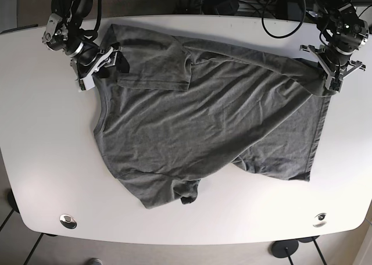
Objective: Fold the T-shirt properly
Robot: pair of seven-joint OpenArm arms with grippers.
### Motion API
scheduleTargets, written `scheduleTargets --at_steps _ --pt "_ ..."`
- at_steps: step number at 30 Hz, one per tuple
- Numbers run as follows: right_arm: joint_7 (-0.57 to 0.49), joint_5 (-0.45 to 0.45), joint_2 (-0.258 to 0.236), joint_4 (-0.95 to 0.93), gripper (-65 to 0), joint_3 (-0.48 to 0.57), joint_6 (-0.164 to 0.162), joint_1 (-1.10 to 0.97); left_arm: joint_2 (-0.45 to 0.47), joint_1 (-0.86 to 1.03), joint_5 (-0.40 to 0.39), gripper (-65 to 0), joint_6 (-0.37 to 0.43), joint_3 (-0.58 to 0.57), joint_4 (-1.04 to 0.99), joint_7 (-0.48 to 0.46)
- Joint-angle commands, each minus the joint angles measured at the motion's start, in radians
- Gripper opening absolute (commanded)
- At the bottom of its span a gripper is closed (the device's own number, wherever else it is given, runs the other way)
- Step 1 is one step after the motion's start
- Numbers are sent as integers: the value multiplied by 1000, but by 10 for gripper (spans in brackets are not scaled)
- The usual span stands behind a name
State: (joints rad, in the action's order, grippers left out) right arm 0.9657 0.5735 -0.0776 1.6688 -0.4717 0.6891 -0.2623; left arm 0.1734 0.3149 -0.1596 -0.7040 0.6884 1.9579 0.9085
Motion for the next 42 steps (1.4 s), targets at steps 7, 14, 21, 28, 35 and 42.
scheduleTargets --at_steps 7,14,21,28,35,42 --pt "-17 19 -6 20 -227 101 9 -4 12 -6 -8 -650 6 1 -12 -18" --pt "-15 21 -6 78 -227 121 9 -2 12 -6 -8 -650 6 1 -16 -18" --pt "16 19 -6 46 -228 121 9 28 7 -7 -7 -650 6 0 -18 -18" --pt "16 19 -6 4 -373 121 9 41 7 -7 -7 -650 6 -36 -18 -18" --pt "14 13 -6 4 -629 123 9 42 7 -7 -5 -650 6 -42 -18 -18" --pt "12 12 -6 1 -631 123 9 37 2 -32 -13 -650 6 -12 -15 -18"
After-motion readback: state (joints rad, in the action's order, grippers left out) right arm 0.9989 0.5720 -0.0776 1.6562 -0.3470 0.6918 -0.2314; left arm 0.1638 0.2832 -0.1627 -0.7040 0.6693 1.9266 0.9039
